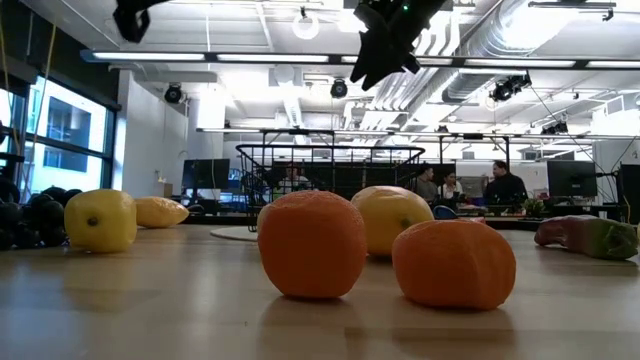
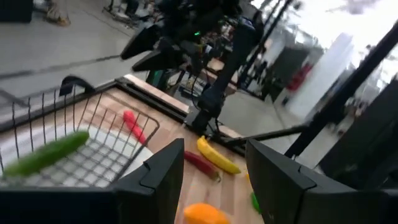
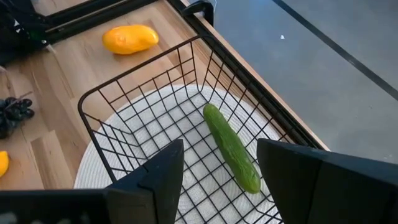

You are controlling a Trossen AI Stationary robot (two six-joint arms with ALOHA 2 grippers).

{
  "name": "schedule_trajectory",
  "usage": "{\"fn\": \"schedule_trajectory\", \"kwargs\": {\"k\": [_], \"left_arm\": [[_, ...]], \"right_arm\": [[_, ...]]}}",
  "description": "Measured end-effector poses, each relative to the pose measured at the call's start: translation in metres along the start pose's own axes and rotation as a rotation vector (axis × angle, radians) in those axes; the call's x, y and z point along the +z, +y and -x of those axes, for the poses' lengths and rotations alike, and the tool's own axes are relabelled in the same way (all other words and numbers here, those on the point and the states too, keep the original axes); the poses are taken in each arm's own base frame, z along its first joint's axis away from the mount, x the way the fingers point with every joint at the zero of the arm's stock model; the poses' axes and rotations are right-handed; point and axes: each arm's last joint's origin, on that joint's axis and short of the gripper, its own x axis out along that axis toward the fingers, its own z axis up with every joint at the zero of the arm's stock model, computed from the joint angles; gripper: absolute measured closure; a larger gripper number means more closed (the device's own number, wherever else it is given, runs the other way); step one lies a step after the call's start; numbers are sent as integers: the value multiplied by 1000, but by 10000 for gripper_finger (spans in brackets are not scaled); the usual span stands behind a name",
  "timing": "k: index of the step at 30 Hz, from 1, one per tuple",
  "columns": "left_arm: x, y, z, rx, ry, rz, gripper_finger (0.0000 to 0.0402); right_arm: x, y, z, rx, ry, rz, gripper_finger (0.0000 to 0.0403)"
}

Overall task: Build produce basket
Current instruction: Put the left yellow lemon into the black basket

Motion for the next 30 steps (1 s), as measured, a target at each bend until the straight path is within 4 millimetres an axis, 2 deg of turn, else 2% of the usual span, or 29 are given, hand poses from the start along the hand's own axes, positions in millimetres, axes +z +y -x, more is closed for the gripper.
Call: {"fn": "schedule_trajectory", "kwargs": {"k": [10, 17, 22, 30], "left_arm": [[18, -19, -28, -90, 81, -312, 241], [17, -24, -44, -142, 142, -341, 237], [11, -24, -53, -158, 193, -284, 210], [1, -25, -67, -200, 263, -351, 148]], "right_arm": [[0, 0, 0, 0, 0, 0, 217], [-1, 0, 0, 0, 6, 1, 217], [-1, 0, 0, 0, 7, 1, 217], [-1, 0, 0, -1, 15, 4, 217]]}}
